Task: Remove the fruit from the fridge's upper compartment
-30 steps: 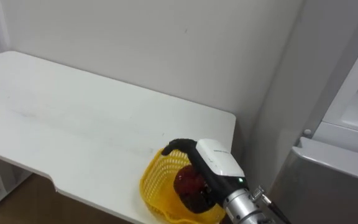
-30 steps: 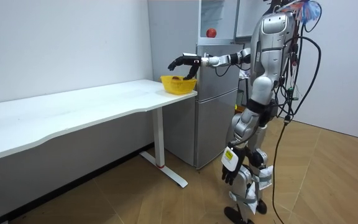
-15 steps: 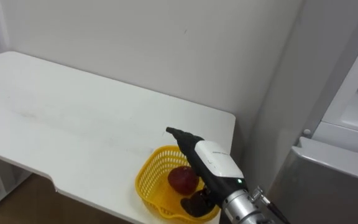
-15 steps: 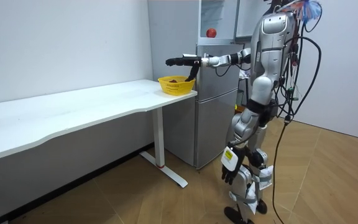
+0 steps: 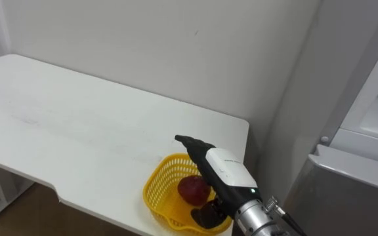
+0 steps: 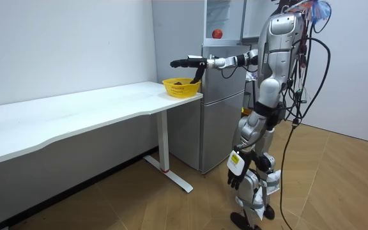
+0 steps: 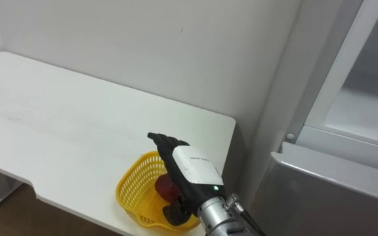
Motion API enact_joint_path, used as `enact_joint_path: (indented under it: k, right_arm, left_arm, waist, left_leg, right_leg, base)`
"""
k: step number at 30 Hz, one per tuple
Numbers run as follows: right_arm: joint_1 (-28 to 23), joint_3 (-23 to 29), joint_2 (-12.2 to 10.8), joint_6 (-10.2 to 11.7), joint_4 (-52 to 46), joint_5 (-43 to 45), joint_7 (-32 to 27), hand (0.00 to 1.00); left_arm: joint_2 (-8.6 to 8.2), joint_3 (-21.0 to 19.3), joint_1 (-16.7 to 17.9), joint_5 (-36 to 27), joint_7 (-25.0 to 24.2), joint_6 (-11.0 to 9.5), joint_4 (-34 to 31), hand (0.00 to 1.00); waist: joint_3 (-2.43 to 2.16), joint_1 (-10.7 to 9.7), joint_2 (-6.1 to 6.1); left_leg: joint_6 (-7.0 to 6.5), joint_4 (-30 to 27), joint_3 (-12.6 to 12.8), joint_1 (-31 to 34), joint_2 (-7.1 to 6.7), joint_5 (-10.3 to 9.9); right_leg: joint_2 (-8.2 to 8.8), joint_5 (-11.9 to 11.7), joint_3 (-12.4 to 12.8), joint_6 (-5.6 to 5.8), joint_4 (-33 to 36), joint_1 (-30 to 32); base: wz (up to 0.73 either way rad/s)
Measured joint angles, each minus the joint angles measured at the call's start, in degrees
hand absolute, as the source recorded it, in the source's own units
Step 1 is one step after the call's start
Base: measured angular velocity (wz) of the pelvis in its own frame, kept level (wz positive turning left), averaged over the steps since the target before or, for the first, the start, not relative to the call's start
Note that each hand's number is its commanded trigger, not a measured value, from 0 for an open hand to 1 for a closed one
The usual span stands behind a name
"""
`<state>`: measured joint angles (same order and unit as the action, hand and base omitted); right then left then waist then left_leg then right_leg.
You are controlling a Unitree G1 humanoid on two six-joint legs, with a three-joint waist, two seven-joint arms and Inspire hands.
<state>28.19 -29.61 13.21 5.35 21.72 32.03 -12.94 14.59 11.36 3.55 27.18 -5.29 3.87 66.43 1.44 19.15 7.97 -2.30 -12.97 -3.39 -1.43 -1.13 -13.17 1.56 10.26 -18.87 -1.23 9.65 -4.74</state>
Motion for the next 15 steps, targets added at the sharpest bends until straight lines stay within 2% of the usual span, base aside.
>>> enact_joint_path:
  k: [6,9,12,13,15]
  right_arm:
    - [0.0,0.7,0.0,0.1,-1.1,0.0,-0.3,0.0]
    - [0.0,1.4,0.1,0.1,-4.7,-0.1,-1.1,0.0]
    - [0.8,1.9,0.3,0.3,-9.1,-1.7,-2.6,0.0]
    - [1.1,2.1,0.4,0.9,-10.6,-2.6,-2.7,0.0]
    - [1.1,2.9,0.4,1.6,-12.5,-2.8,-3.0,0.0]
  left_arm:
    - [0.0,0.0,0.0,0.1,-0.1,-0.1,0.0,0.0]
    - [0.01,-0.1,-0.1,0.1,-0.2,-0.1,-0.6,0.0]
    - [0.02,-0.1,-0.1,0.0,0.1,-0.1,-1.3,0.0]
    - [0.02,-0.1,-0.1,0.0,0.2,-0.2,-1.3,0.0]
    - [0.0,-0.1,-0.2,0.1,0.6,-0.2,-1.3,0.0]
  waist:
    - [-0.15,-0.1,0.18]
    - [-0.2,-0.4,0.13]
    - [-0.12,-1.4,-0.47]
    - [-0.18,-1.9,-0.65]
    - [-0.21,-2.5,-0.94]
  left_leg:
    - [0.0,0.1,0.0,0.0,0.02,0.0]
    - [0.0,0.1,0.0,0.1,0.01,0.0]
    - [0.0,-0.3,0.2,-0.2,-0.07,0.0]
    - [0.0,-0.4,0.3,-0.2,-0.11,0.0]
    - [0.0,-0.4,0.5,-0.3,-0.13,0.0]
  right_leg:
    - [-0.04,0.0,0.0,0.0,0.0,0.0]
    - [-0.04,0.0,0.0,0.0,-0.1,0.0]
    - [-0.02,0.0,0.8,0.0,-0.1,-0.1]
    - [-0.01,0.0,1.7,0.0,0.0,-0.1]
    - [0.0,0.0,2.0,0.0,-0.1,-0.2]
  base:
    - [0.0]
    - [0.0]
    - [0.0]
    - [0.0]
    - [-0.02]
